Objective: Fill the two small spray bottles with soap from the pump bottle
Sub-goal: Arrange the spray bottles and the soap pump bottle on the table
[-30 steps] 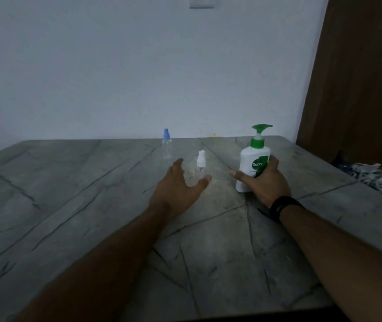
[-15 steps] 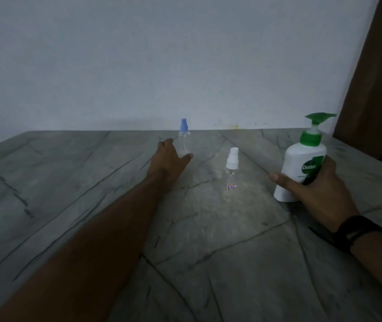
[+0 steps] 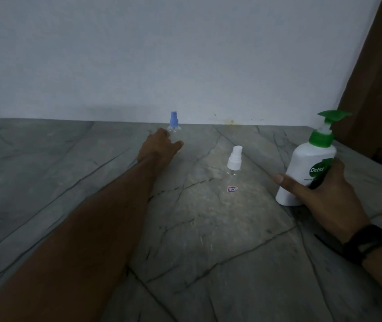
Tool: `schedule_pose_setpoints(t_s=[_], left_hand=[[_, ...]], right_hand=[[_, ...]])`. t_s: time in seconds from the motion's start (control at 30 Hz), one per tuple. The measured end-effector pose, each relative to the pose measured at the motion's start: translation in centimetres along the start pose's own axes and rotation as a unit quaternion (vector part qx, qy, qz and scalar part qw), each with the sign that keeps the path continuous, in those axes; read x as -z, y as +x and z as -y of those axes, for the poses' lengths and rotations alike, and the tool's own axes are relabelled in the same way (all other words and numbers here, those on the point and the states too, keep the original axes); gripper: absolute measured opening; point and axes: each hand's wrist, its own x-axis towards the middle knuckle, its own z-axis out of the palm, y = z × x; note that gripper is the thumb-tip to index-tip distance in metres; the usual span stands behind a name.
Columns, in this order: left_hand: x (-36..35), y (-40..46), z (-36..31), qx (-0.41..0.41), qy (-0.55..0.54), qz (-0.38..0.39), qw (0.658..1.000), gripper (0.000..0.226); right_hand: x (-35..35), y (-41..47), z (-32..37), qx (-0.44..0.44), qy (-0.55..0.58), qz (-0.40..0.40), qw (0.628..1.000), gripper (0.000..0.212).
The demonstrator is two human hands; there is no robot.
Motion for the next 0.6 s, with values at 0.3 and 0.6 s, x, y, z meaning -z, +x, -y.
schedule_pose_setpoints(t_s=[0.3, 0.6], left_hand=[[5.2, -7.8, 1.6, -0.006, 0.020, 0.011, 1.000, 0.042], [8.3, -15.8, 2.1, -0.004, -0.019, -0.015, 1.000, 0.044]], right_hand=[[0.2, -0.3, 0.6, -0.006, 0.009, 0.015, 1.000, 0.132], [1.2, -0.9, 1.9, -0.020, -0.022, -0.012, 0.999, 0.148]])
